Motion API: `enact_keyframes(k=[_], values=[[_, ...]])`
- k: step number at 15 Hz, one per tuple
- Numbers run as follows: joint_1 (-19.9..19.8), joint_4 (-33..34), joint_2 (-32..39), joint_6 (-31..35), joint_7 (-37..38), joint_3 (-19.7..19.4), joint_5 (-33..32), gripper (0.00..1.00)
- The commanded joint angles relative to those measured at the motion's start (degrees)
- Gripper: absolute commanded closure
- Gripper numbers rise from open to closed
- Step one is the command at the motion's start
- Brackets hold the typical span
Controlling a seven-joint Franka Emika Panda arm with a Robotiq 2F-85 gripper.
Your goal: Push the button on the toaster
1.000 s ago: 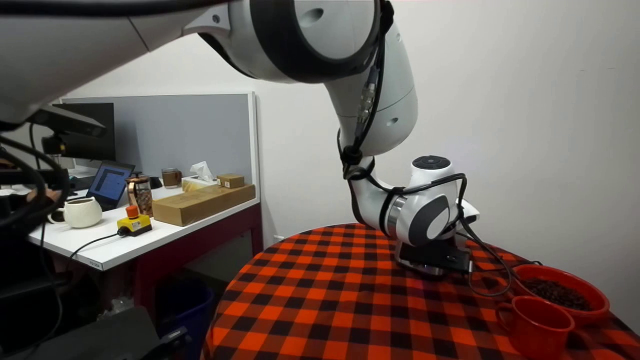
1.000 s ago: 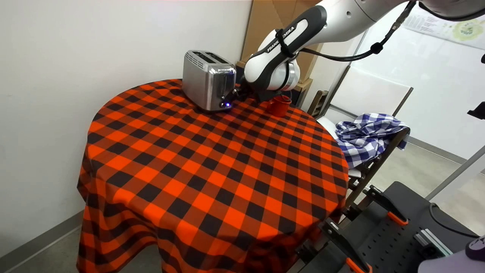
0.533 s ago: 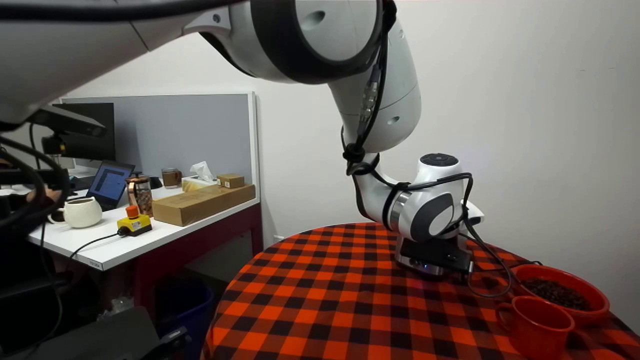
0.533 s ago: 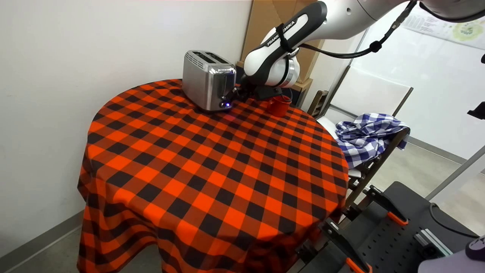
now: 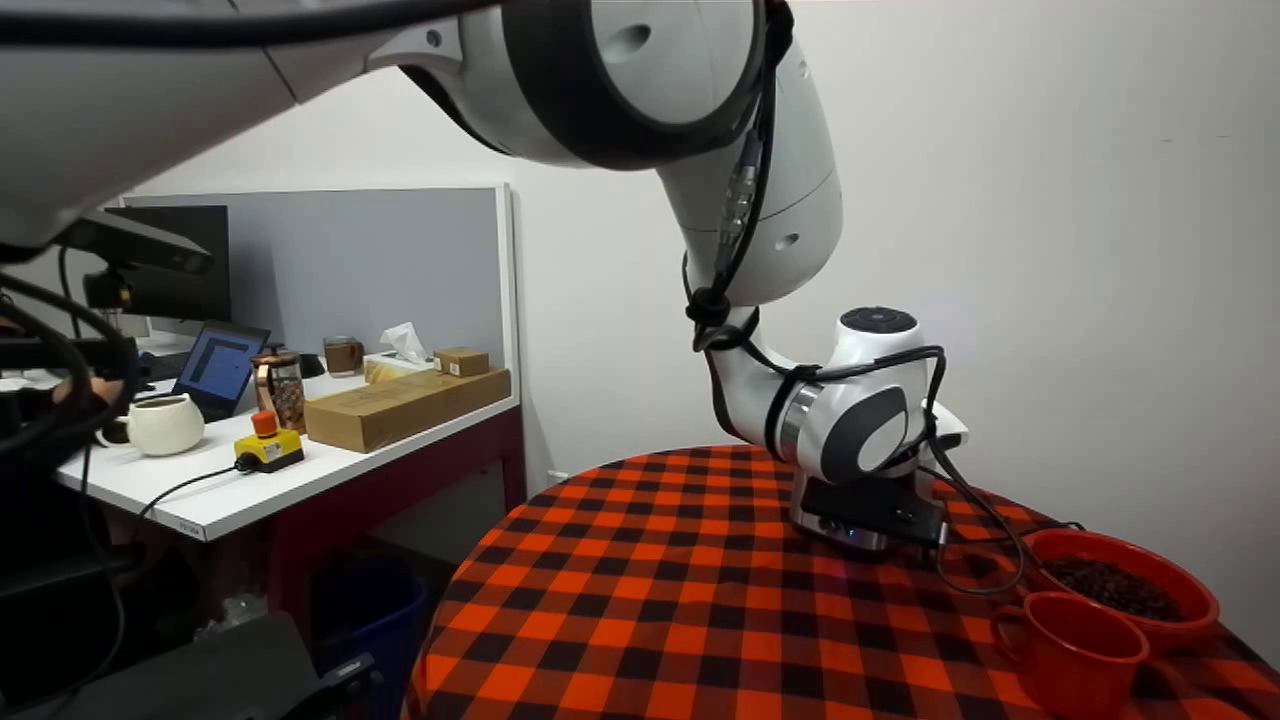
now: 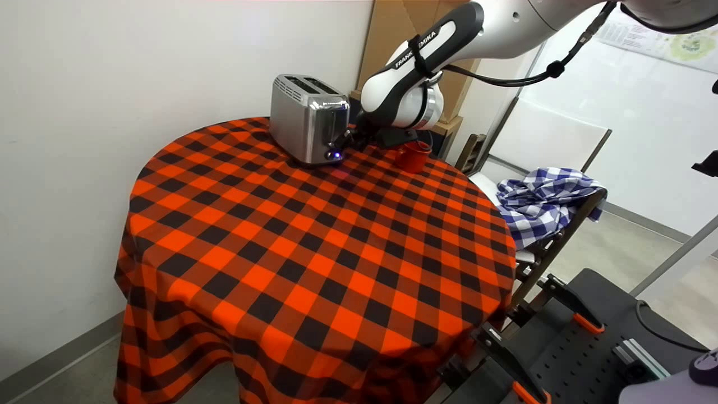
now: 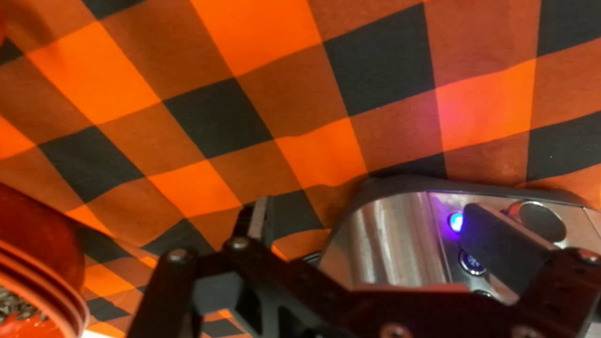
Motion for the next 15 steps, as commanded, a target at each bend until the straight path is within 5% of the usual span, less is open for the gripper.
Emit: enact_keyframes(k=[1, 15], values=[[-0.9, 2.2, 1.3, -0.6, -2.0, 1.0, 0.8, 0.00], [-2.2, 1.4, 1.1, 2.5, -3.5, 2.5, 0.6, 0.00]])
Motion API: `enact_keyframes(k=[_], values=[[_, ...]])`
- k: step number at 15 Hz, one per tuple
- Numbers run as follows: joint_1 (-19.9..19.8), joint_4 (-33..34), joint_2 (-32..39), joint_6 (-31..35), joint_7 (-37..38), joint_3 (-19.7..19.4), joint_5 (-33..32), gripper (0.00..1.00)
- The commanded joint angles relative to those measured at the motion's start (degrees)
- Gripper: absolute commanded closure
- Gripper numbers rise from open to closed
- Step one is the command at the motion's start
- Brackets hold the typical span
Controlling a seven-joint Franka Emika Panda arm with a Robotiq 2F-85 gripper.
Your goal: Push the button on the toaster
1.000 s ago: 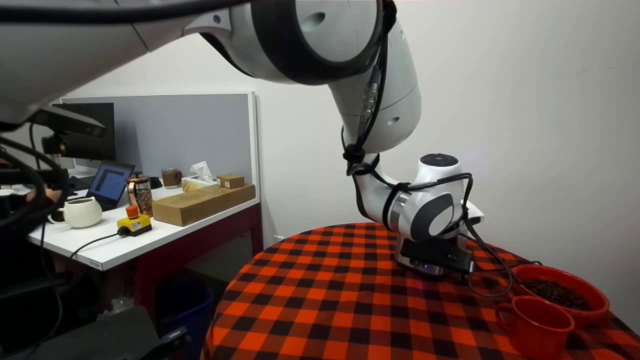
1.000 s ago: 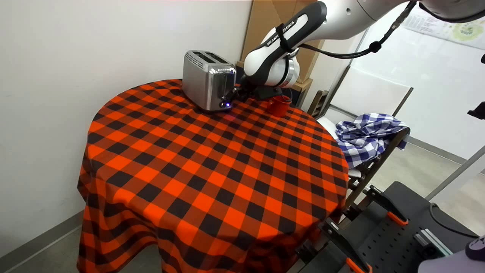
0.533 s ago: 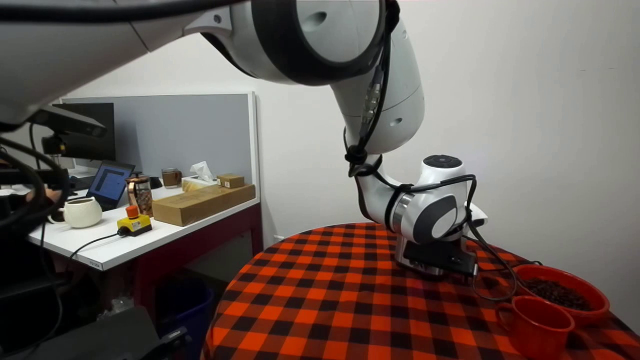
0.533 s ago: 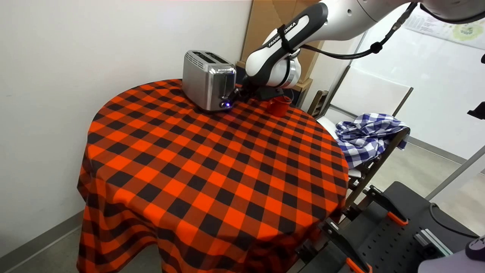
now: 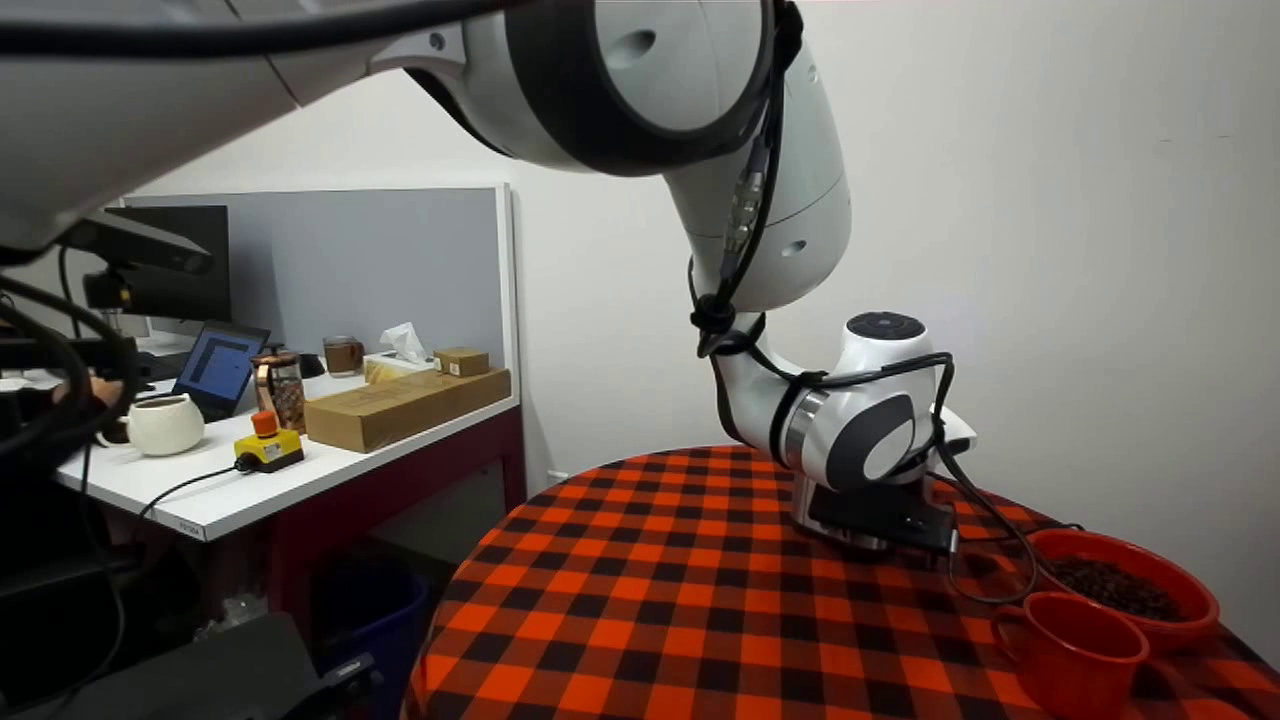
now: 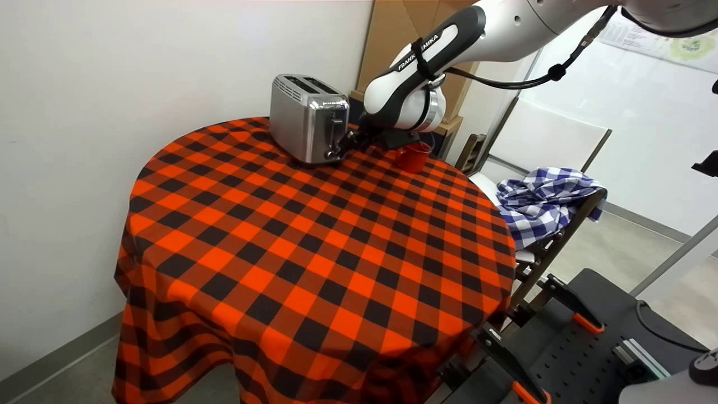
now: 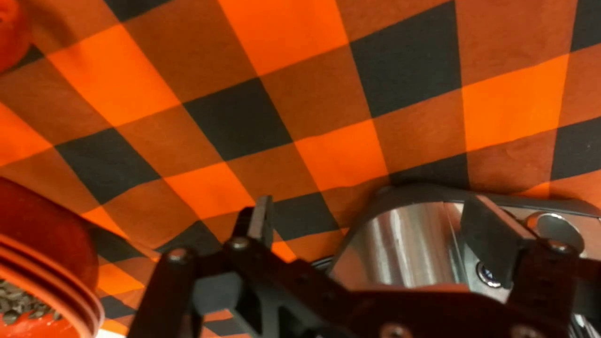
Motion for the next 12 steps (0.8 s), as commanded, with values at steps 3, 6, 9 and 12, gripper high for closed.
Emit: enact_keyframes(k=[3, 6, 9, 12], values=[[-3.7, -0.5, -1.7, -2.7, -2.5, 6.0, 2.1, 0.00], [-7.5, -2.7, -5.1, -9.2, -5.0, 11.8, 5.0, 0.00], [-9.1, -4.4, -9.8, -18.7, -8.2, 14.3, 8.5, 0.00], [-8.4, -5.0, -15.0, -31.3, -11.2, 14.0, 12.3, 0.00]])
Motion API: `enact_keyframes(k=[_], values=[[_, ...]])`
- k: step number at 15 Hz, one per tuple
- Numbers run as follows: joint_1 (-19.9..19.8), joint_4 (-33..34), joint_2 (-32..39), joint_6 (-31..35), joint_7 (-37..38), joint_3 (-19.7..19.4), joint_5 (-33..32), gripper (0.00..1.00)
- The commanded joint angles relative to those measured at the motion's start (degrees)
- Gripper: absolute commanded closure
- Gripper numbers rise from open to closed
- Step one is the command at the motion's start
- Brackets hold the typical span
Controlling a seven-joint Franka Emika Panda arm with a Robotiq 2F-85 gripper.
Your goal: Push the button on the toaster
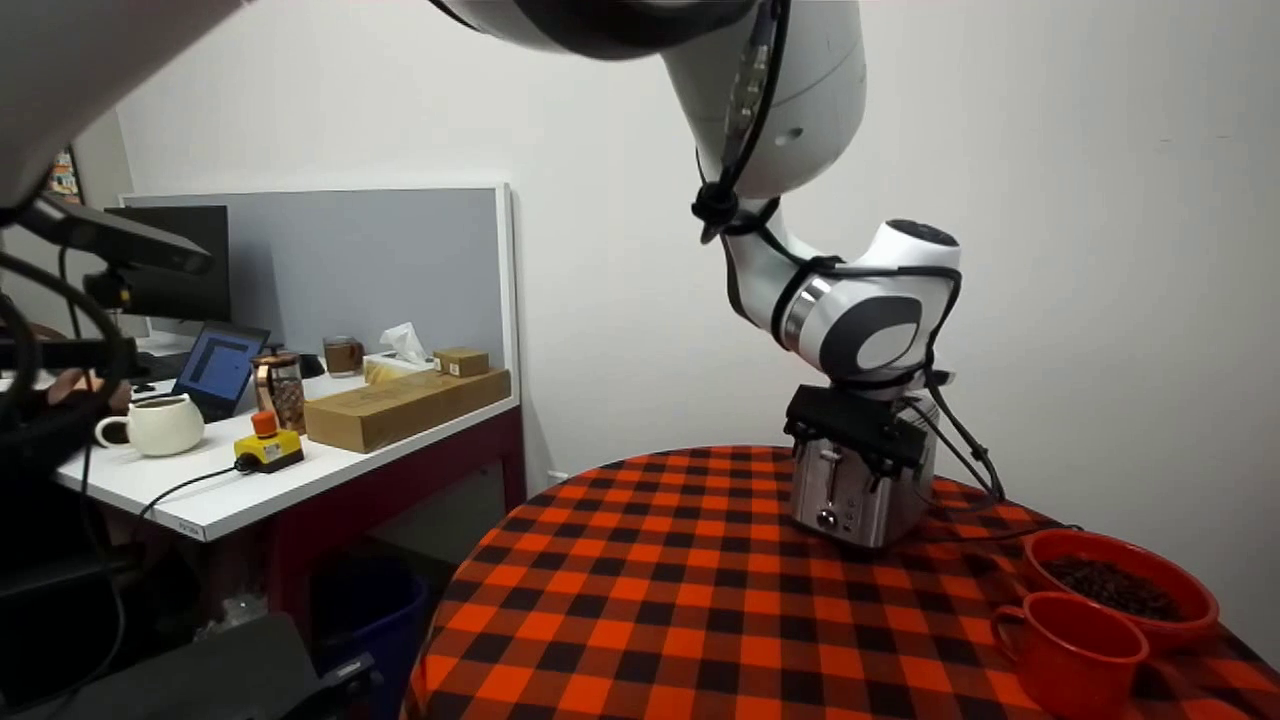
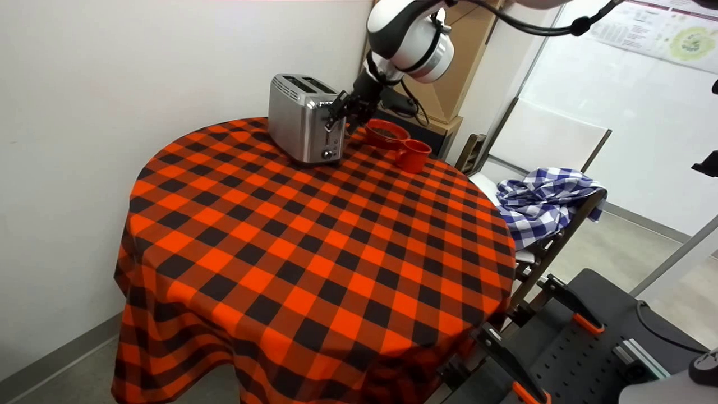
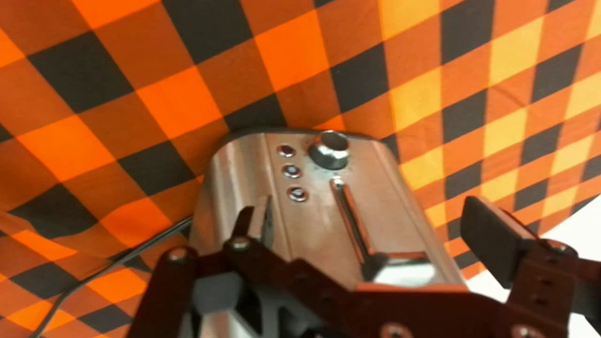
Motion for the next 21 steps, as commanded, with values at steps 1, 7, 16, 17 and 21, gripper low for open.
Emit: enact_keyframes(k=[1, 7, 16, 17, 21], values=[[0.5, -3.3, -8.0, -13.9, -4.5, -0.6, 5.5, 0.00], [6.6, -7.4, -18.5, -28.4, -6.7, -5.7, 8.6, 0.00], [21.3, -21.7, -36.5, -34.7, 0.3, -16.4, -7.3, 0.00], [22.1, -23.2, -38.3, -34.7, 1.9, -17.1, -9.1, 0.00], [23.2, -23.2, -39.0, -33.2, 2.3, -18.4, -9.0, 0.00]])
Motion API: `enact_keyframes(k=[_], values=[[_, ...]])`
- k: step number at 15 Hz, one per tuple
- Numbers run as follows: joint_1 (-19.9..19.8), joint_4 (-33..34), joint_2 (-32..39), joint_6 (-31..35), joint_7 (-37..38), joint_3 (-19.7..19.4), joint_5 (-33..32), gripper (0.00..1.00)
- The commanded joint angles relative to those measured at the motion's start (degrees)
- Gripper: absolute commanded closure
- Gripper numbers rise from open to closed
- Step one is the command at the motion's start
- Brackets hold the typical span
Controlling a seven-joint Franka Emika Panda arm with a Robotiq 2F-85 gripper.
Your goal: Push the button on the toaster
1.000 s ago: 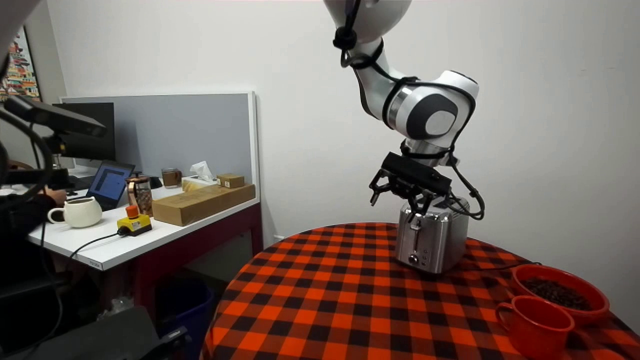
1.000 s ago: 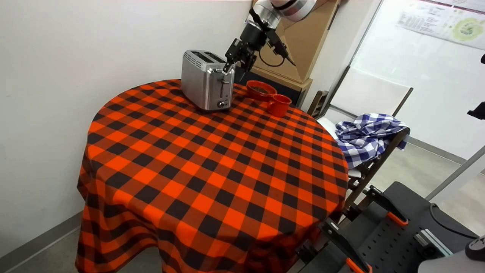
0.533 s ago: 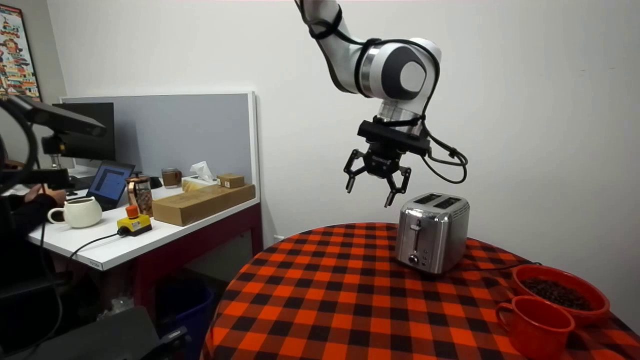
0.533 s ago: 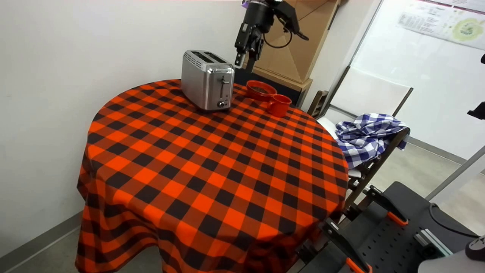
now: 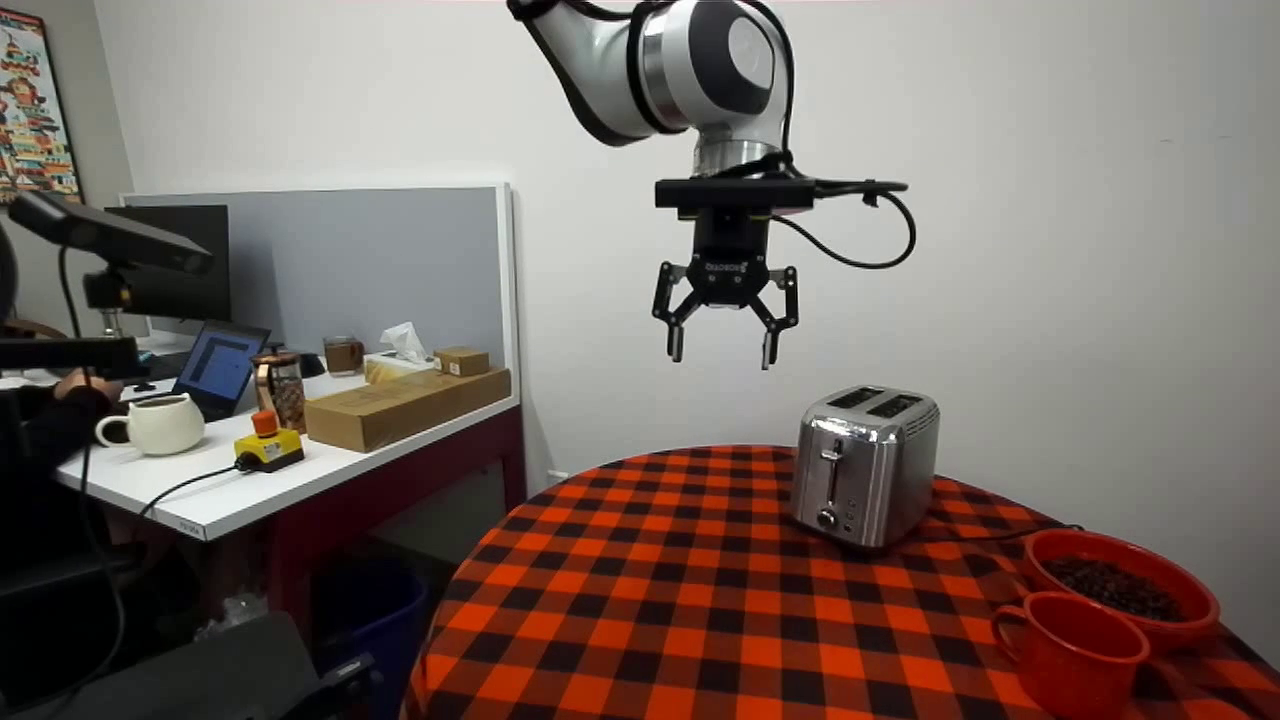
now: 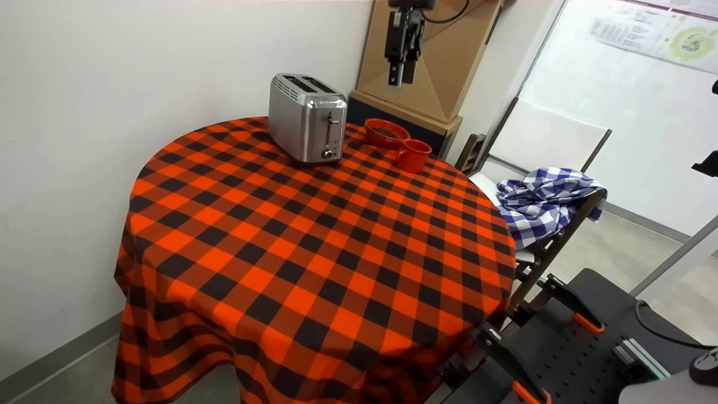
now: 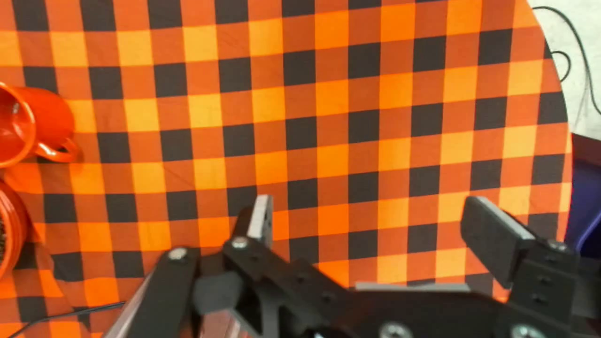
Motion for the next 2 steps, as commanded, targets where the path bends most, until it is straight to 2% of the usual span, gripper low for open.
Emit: enact_keyframes(k=[1, 2], values=[[1.5, -0.9, -1.3, 0.1, -0.1, -1.7, 0.2, 0.00], [1.5, -1.7, -2.2, 0.2, -0.1, -1.9, 0.2, 0.00]])
